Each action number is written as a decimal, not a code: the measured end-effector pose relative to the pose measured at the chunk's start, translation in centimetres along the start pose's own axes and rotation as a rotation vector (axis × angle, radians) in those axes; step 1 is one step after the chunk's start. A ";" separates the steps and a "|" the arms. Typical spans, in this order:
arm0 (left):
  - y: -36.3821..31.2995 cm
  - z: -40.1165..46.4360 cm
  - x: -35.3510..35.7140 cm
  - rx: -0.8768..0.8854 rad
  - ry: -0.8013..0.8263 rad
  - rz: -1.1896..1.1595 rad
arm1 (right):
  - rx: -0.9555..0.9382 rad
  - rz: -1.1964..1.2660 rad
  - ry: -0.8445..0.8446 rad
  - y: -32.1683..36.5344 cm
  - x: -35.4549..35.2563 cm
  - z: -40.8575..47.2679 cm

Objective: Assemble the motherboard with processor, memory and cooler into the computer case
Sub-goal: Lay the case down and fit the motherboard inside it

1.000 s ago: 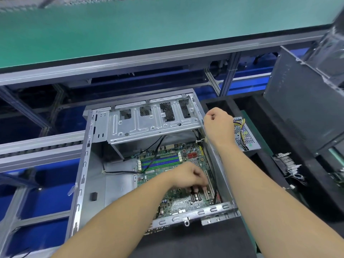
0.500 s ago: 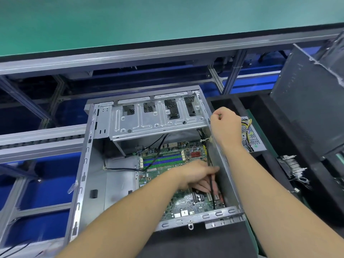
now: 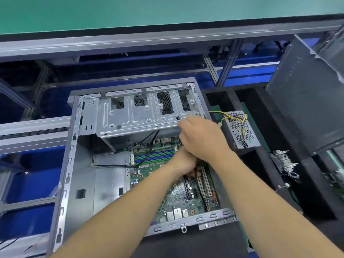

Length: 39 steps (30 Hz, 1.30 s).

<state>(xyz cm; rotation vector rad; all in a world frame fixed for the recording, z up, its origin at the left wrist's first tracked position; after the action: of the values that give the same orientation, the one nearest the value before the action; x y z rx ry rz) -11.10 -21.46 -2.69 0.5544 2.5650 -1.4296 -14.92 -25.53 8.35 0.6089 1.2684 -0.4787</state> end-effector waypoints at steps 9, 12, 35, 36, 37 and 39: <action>1.8 -0.6 2.0 0.054 0.277 0.410 | -0.178 -0.113 0.560 1.6 3.7 -1.0; 2.8 -0.4 1.2 -0.109 0.182 0.341 | -0.144 -0.294 0.580 1.3 4.4 -1.1; 5.0 -1.2 -1.8 -0.307 0.250 -0.242 | 0.290 0.149 0.419 1.7 4.7 -1.9; 5.0 -1.2 -1.9 -0.303 0.247 -0.242 | 0.399 0.228 0.347 1.7 4.7 -2.4; 5.1 -1.2 -2.0 -0.297 0.241 -0.244 | 0.506 0.308 0.306 1.7 5.0 -3.1; 5.0 -1.4 -2.0 -0.278 0.222 -0.252 | 0.693 0.500 0.263 1.6 5.6 -4.0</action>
<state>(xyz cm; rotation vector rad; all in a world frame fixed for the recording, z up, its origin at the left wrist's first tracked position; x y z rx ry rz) -7.22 -18.38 -5.32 0.3762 3.0347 -1.0965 -15.50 -21.69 2.40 1.5711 1.1223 -0.4179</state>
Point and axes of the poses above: each hand's wrist, its own z-axis towards the middle knuckle, its own x-axis out of the palm, y = z × x, the point moved 5 cm from there along z, towards the middle knuckle, and after that the axes turned 7 degrees about z, right-handed, at the moved point
